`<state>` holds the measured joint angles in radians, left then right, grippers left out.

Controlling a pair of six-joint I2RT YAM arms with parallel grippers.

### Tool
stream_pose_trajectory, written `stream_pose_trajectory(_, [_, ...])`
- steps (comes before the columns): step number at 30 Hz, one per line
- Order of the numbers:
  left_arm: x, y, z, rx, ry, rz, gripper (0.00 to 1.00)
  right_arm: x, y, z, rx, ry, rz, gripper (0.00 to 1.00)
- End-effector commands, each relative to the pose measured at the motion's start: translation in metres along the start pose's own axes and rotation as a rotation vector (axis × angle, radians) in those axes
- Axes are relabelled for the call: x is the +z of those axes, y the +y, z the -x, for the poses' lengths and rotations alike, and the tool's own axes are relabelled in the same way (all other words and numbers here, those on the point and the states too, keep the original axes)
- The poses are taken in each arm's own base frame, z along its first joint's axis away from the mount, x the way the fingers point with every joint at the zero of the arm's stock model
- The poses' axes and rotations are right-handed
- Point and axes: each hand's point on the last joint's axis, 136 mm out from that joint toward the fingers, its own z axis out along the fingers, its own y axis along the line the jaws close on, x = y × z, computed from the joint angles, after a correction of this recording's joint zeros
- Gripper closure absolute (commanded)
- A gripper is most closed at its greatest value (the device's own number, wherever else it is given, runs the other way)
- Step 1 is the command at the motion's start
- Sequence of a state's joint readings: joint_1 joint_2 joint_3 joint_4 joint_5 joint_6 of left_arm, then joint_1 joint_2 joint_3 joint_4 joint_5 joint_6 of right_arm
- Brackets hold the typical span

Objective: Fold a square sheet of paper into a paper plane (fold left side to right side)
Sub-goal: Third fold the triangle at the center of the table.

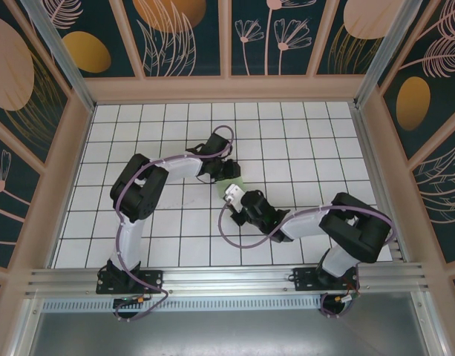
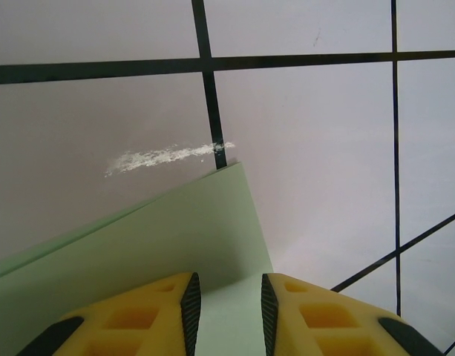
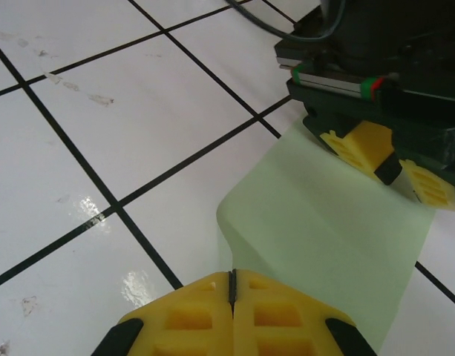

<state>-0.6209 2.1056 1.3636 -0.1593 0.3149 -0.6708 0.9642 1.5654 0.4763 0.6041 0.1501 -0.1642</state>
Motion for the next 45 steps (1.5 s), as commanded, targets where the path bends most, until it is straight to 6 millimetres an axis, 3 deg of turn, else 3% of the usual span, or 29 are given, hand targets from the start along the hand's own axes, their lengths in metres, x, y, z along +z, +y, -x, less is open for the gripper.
stream_pose_trajectory(1, [0.013,0.018,-0.018,0.004,0.058,0.033,0.69,-0.003,-0.002,0.018,0.113,-0.019,0.062,1.00])
stream_pose_trajectory(10, [0.016,0.019,-0.020,0.006,0.064,0.031,0.69,-0.008,-0.023,0.026,0.260,-0.026,0.099,1.00])
stream_pose_trajectory(45, [0.020,0.020,-0.025,0.025,0.077,0.041,0.71,0.026,-0.050,-0.011,0.468,0.189,0.084,1.00])
